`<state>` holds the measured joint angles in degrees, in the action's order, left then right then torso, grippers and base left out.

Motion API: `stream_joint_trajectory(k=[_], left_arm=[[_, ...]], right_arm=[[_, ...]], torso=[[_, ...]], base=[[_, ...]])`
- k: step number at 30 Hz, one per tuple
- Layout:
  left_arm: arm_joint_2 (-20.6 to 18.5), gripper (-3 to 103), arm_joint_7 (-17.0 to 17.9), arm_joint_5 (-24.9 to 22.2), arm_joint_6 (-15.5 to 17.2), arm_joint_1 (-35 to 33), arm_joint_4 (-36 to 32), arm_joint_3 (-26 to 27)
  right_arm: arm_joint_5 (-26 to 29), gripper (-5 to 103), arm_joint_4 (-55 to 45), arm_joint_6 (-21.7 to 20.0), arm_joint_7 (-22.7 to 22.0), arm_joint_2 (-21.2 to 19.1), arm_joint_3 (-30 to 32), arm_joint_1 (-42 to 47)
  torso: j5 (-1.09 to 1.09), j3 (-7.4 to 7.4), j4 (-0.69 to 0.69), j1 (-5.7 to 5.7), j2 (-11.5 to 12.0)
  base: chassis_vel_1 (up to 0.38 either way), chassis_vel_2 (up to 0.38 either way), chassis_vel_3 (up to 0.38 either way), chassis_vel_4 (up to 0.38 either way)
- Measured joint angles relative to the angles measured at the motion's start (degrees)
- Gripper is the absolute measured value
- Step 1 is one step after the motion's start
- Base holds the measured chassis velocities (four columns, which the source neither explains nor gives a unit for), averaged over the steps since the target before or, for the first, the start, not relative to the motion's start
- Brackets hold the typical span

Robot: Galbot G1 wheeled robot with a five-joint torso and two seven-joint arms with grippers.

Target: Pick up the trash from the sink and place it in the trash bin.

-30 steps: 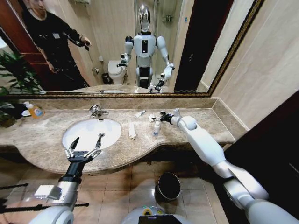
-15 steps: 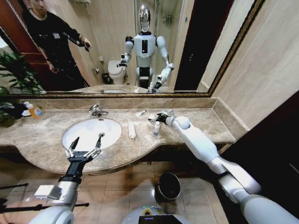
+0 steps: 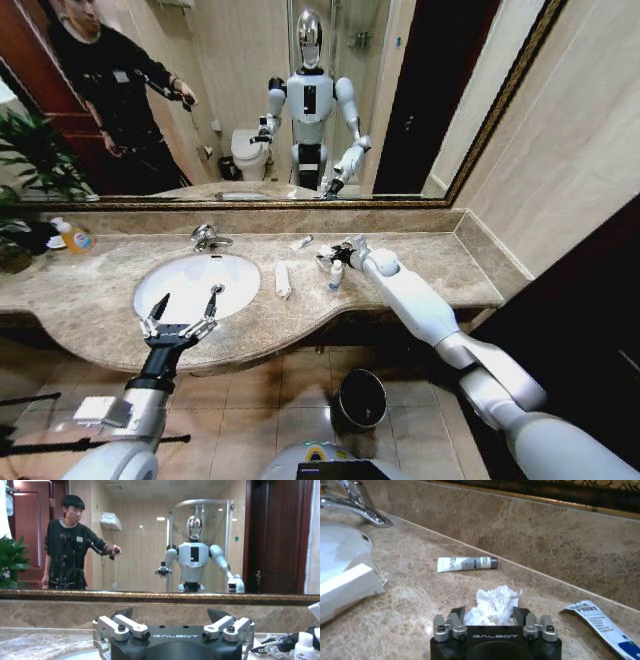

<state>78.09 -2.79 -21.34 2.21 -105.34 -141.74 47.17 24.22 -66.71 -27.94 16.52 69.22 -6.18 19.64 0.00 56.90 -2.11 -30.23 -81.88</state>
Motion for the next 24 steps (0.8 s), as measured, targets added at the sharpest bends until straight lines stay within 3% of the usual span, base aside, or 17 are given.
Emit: stream_joint_trajectory(k=[8,10,12,14,16,19,24], left_arm=[[0.0,100,0.0,0.0,0.0,0.0,0.0,0.0],[0.0,100,0.0,0.0,0.0,0.0,0.0,0.0],[0.0,100,0.0,0.0,0.0,0.0,0.0,0.0],[0.0,100,0.0,0.0,0.0,0.0,0.0,0.0],[0.0,100,0.0,0.0,0.0,0.0,0.0,0.0],[0.0,100,0.0,0.0,0.0,0.0,0.0,0.0],[0.0,100,0.0,0.0,0.0,0.0,0.0,0.0]], right_arm=[[-0.8,37,0.3,1.4,0.4,0.0,0.1,0.4],[-0.8,37,0.3,1.5,0.3,0.0,0.2,0.4],[-0.6,21,0.0,1.6,0.2,-0.1,0.3,0.4],[-0.4,21,-0.2,1.6,0.1,-0.1,0.4,0.4],[-0.3,10,-0.3,2.1,0.1,-0.4,0.6,0.4],[-0.1,5,-0.3,3.4,-0.2,-0.4,1.8,0.4],[3.1,4,-2.5,3.2,-1.4,-1.2,6.6,0.7]], torso=[[0.0,0.0,0.0,0.0,0.0],[0.0,0.0,0.0,0.0,0.0],[0.0,0.0,0.0,0.0,0.0],[0.0,0.0,0.0,0.0,0.0],[0.0,0.0,0.0,0.0,0.0],[0.0,0.0,0.0,0.0,0.0],[0.0,0.0,-0.02,0.0,0.0]], base=[[0.0,0.0,0.0,0.0],[0.0,0.0,0.0,0.0],[0.0,0.0,0.0,0.0],[0.0,0.0,0.0,0.0],[0.0,0.0,0.0,0.0],[0.0,0.0,0.0,0.0],[0.0,0.0,0.0,0.0]])
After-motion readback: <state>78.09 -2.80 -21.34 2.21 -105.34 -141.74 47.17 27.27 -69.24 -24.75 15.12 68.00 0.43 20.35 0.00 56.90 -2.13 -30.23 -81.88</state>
